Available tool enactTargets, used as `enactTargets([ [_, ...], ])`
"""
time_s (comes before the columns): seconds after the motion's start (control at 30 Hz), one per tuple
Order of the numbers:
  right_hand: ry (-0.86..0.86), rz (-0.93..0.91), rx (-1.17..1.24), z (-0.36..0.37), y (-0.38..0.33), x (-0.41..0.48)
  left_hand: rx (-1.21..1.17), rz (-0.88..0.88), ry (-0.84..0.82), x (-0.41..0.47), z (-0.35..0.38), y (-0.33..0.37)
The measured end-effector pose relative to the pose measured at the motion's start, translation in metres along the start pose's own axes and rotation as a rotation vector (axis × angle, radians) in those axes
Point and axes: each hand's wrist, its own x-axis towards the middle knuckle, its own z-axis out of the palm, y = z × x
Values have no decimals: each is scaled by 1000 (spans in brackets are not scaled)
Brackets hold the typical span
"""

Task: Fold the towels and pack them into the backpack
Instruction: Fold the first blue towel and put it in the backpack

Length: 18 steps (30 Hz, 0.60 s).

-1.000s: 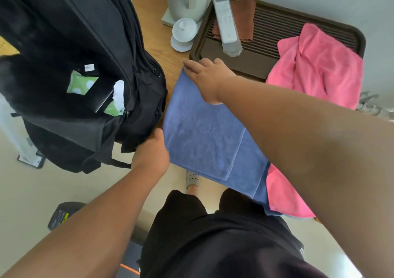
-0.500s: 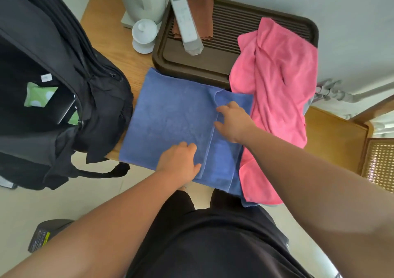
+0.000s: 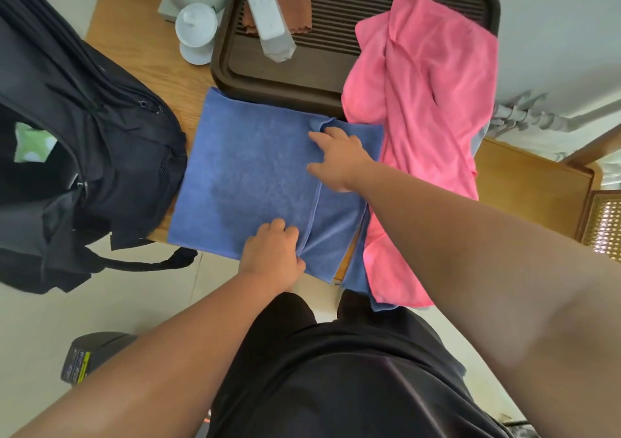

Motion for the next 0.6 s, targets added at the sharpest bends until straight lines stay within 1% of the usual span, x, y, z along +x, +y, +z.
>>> enactTargets([
  [0.1, 7, -6, 13, -3, -4, 3, -45, 24, -3, 0, -3, -4],
  [0.27, 71, -4, 220, -5, -11, -6, -99, 51, -49, 0, -10, -12],
  [0.43, 165, 74, 393, -2, -13, -20, -140, 87, -110, 1, -16, -21],
  [0.6, 154, 171, 511, 0, -17, -27, -222, 121, -170, 5, -20, -32],
])
